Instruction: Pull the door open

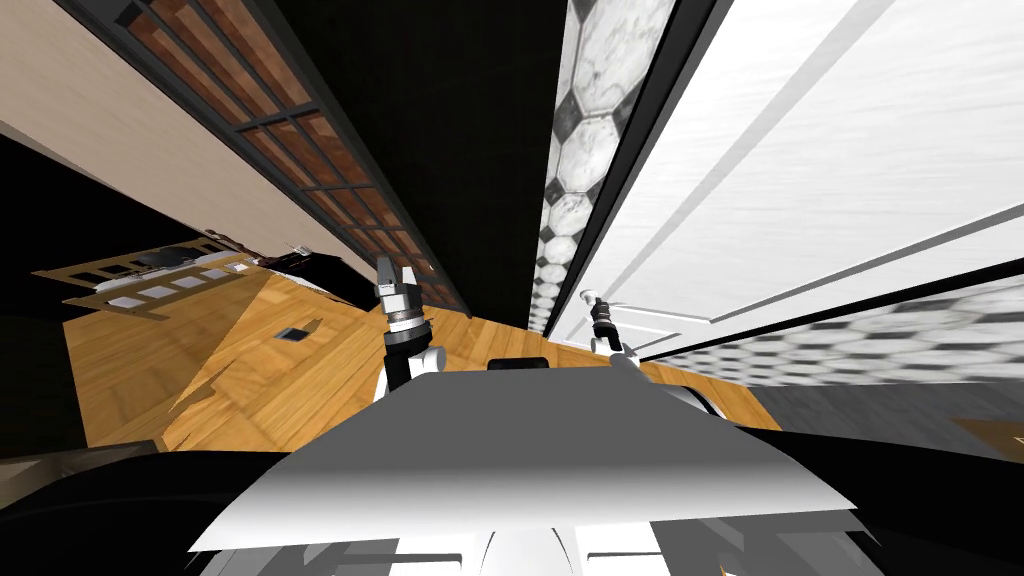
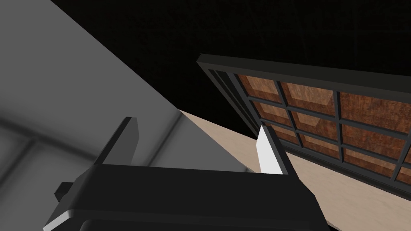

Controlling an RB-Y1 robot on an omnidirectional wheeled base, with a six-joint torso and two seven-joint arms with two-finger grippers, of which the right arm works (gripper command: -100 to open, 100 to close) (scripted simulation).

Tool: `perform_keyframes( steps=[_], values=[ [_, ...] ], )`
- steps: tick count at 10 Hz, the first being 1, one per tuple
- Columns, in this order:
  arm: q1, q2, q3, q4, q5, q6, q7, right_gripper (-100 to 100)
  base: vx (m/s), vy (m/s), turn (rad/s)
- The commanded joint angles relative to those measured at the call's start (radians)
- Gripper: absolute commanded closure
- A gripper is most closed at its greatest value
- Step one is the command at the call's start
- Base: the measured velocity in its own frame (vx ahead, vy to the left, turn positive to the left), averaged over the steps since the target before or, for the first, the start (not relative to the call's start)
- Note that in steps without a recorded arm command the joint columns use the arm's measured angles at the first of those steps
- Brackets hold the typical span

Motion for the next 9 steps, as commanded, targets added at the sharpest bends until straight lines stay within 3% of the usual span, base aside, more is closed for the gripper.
perform_keyframes(
  steps=[1,9],
  values=[
    [-0.001,-0.001,0.0,-0.001,0.0,-0.002,0.001,100,0.0,0.0,0.0],
    [0.043,-0.057,0.085,-0.02,0.038,-0.045,-0.104,100,-0.212,-0.062,0.139]
  ],
)
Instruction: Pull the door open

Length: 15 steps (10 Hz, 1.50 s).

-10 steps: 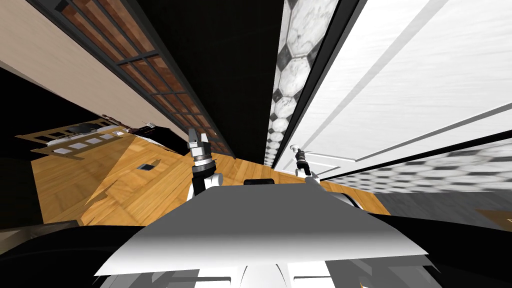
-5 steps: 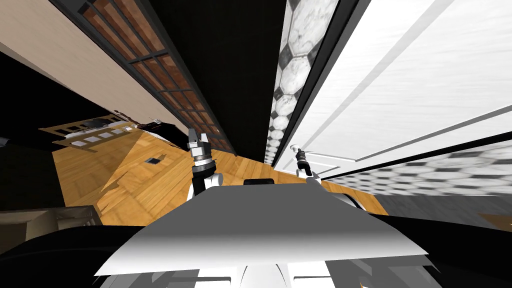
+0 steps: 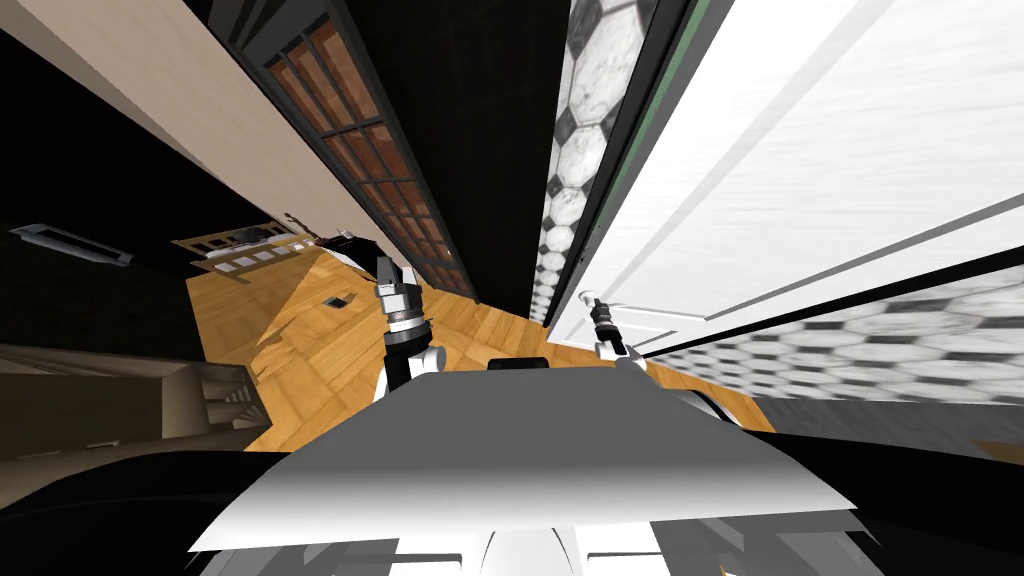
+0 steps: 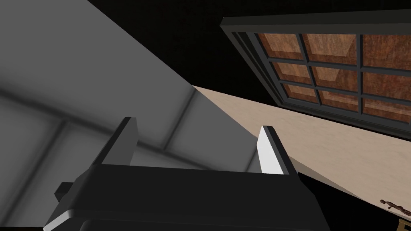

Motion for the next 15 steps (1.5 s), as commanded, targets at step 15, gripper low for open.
perform_keyframes(
  steps=[15],
  values=[
    [0.128,-0.127,0.164,-0.049,0.059,-0.163,-0.182,100,-0.216,-0.062,0.113]
  ],
)
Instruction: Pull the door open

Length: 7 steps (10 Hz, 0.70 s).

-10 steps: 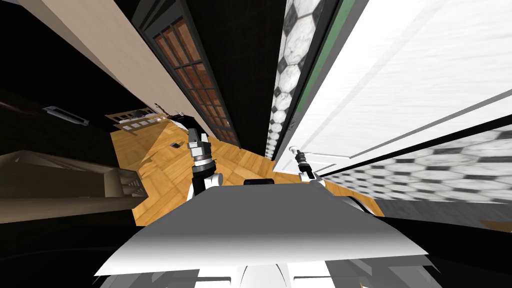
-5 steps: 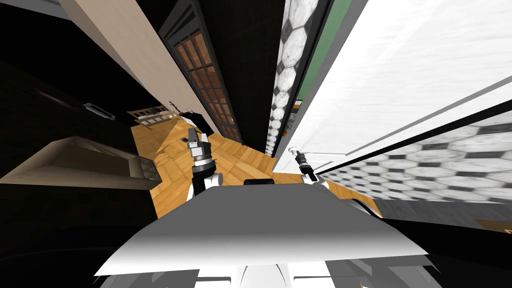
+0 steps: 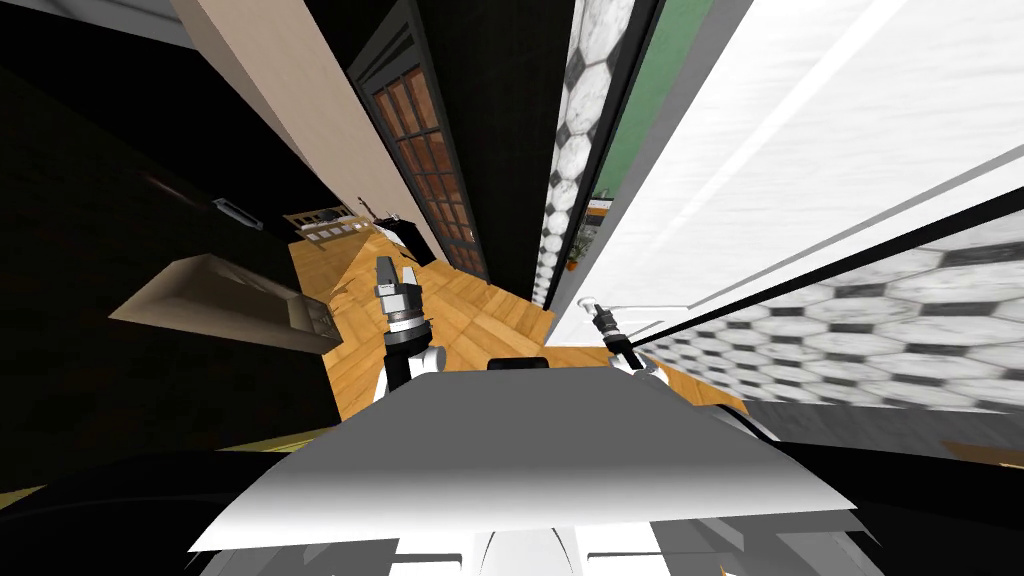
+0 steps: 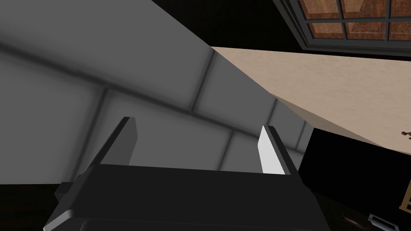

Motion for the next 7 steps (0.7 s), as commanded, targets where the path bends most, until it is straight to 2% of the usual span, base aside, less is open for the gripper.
perform_keyframes(
  steps=[1,3,4,5,7],
  values=[
    [0.031,-0.019,0.017,-0.015,0.005,-0.03,-0.019,100,-0.238,-0.089,0.098],
    [0.054,-0.041,0.037,-0.022,0.011,-0.06,-0.041,100,-0.208,-0.07,0.08],
    [0.044,-0.032,0.034,-0.013,0.01,-0.052,-0.036,100,-0.091,-0.026,0.01],
    [0.06,-0.043,0.044,-0.006,0.012,-0.081,-0.049,100,-0.145,-0.059,0.16],
    [0.071,-0.054,0.051,0.0,0.012,-0.105,-0.057,100,-0.197,-0.089,0.157]
  ],
)
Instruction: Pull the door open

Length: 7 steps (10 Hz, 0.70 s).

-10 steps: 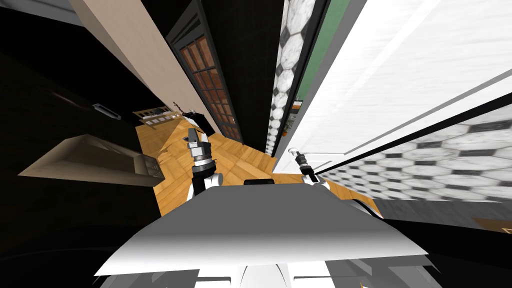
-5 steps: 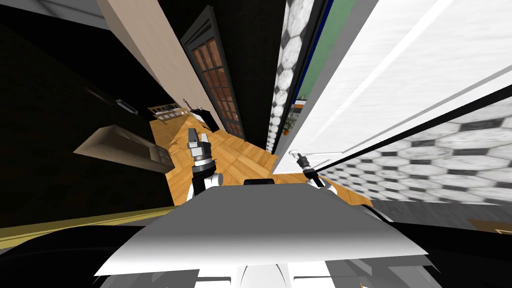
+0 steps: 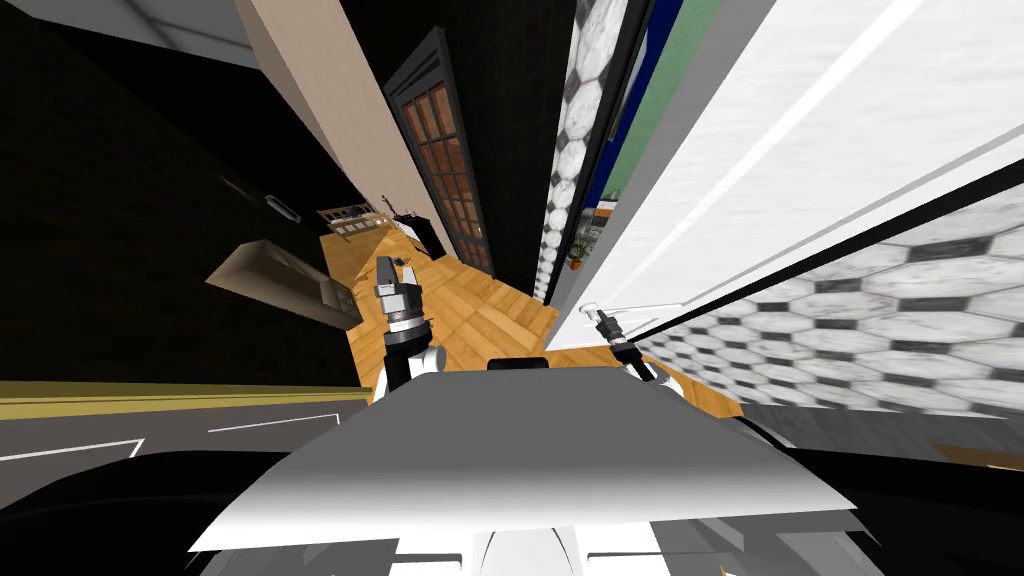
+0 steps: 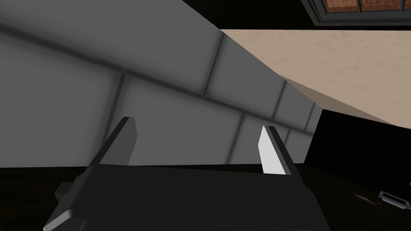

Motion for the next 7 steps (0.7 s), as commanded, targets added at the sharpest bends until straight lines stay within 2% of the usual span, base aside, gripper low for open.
perform_keyframes(
  steps=[1,4,7],
  values=[
    [0.011,-0.013,0.009,0.012,0.002,-0.032,-0.011,100,-0.189,-0.084,0.166],
    [0.034,-0.038,0.023,0.026,0.002,-0.086,-0.03,100,-0.196,-0.082,0.17],
    [0.051,-0.055,0.033,0.036,0.003,-0.125,-0.044,100,-0.189,-0.073,0.111]
  ],
)
